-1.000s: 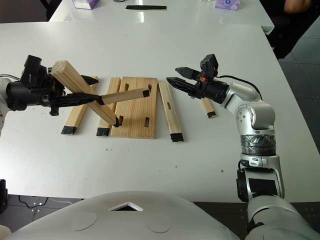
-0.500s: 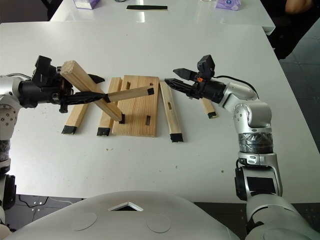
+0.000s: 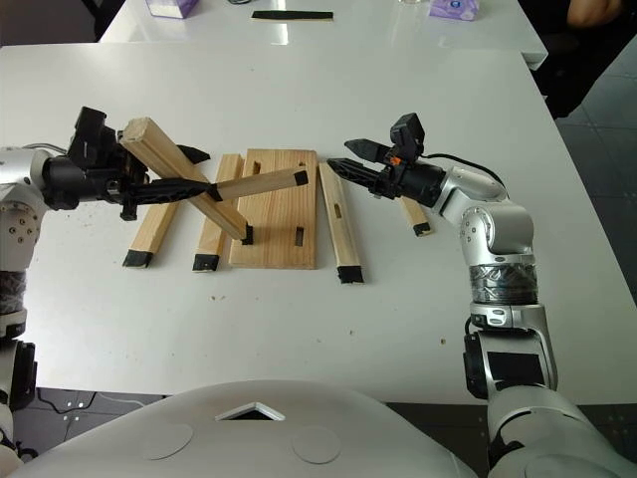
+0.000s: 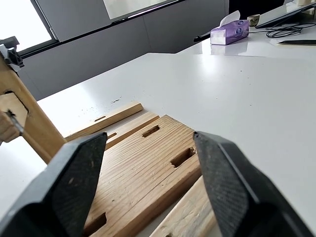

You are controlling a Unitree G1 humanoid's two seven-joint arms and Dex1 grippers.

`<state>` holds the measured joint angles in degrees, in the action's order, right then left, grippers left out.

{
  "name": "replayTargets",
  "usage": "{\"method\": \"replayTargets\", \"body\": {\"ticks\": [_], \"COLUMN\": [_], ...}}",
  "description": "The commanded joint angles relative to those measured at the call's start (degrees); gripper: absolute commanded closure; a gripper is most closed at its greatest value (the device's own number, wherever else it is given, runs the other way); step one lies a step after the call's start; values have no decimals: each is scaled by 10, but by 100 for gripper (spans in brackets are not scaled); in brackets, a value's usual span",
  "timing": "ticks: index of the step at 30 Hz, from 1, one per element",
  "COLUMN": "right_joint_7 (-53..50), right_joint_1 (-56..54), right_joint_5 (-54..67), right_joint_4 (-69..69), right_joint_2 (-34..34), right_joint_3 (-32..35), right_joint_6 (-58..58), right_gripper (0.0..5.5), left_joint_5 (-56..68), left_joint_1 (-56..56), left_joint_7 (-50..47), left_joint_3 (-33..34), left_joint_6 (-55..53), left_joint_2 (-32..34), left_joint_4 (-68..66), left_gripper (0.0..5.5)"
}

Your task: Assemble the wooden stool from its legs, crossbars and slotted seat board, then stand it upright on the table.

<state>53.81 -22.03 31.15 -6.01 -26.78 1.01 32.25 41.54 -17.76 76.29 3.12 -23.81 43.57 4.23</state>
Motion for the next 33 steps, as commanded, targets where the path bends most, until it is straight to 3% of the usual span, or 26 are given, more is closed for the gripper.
{"method": "replayTargets", "body": {"ticks": [1, 7, 20, 33], "right_joint_7": [-3, -6, -3, -76], "right_joint_1": [7, 0, -5, 101], "right_joint_5": [-9, -14, -30, -11], "right_joint_4": [-7, -20, -45, 76], "right_joint_2": [0, 4, 11, 50], "right_joint_3": [4, 2, -6, 0], "right_joint_6": [-8, -14, -26, 0], "right_gripper": [230, 230, 230, 230], "left_joint_5": [-11, -31, -111, -120], "left_joint_1": [25, 5, -70, 56], "left_joint_7": [-7, 8, 69, 30], "left_joint_3": [-6, -11, -91, -85], "left_joint_6": [-22, -6, 61, 56], "left_joint_2": [2, 12, 3, 70], "left_joint_4": [4, -12, -95, 71], "left_gripper": [345, 345, 345, 345]}}
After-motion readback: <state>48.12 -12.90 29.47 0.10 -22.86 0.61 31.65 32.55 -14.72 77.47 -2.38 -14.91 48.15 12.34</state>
